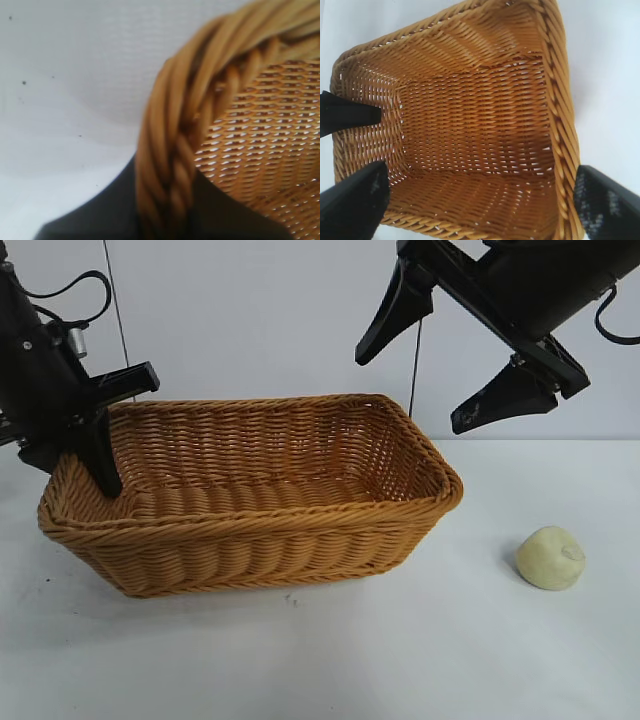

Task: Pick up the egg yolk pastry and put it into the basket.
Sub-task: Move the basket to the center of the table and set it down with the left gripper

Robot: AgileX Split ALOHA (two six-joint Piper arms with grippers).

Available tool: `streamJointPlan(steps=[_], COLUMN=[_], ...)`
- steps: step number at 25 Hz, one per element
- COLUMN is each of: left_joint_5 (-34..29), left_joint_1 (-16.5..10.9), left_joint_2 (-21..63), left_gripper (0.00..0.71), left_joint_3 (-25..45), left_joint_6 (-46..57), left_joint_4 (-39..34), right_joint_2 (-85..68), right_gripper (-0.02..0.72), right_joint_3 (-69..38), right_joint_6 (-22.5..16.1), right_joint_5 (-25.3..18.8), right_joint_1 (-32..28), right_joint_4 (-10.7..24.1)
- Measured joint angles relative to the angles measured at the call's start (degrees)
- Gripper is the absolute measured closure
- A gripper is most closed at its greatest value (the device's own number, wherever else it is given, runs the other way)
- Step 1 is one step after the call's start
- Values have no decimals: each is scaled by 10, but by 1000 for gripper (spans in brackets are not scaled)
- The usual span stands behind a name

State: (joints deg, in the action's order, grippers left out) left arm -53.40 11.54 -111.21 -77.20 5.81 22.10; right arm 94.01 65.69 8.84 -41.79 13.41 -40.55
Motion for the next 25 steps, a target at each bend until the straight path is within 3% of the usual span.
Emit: streamJointPlan(steps=[7,25], left_joint_5=[-35,21], left_joint_1=[14,14], left_joint_2=[-47,-102], left_gripper=[599,593], left_joint_3=[-31,-34], left_joint_6=[-70,-89], left_joint_4=[44,36], right_joint_2=[0,0], right_gripper=[10,10], right_joint_3=[0,0], right_joint_6=[0,0], right_joint_5=[0,1], right_joint_1=[0,0], right_joint_4=[0,0])
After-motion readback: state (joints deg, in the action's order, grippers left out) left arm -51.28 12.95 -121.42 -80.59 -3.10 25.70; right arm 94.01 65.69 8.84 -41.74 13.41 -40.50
